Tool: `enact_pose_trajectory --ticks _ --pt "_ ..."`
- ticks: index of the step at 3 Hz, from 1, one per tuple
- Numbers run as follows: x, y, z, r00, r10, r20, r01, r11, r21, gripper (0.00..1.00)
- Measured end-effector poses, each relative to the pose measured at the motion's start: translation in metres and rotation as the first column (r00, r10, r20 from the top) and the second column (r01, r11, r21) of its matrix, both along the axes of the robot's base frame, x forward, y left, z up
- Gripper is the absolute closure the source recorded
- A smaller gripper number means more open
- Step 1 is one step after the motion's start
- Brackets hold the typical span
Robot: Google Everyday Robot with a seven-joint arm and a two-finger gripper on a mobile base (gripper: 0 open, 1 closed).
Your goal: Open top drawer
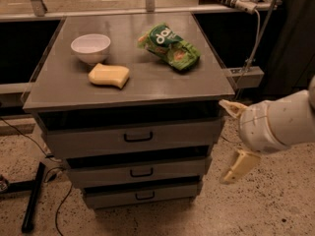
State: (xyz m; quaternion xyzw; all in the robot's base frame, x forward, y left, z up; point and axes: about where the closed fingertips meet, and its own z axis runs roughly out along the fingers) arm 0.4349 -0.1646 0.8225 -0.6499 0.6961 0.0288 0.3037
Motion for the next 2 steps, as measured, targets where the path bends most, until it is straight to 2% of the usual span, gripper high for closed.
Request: enact_pose_trajectory --ticks 1,2 --pt "0.024 0.005 -0.032 0.9998 0.021 -0.006 -0.021 1.000 0.016 0.00" --pt "0.080 0.021 -0.075 0.9980 0.061 0.017 -0.062 0.997 0.040 0.00"
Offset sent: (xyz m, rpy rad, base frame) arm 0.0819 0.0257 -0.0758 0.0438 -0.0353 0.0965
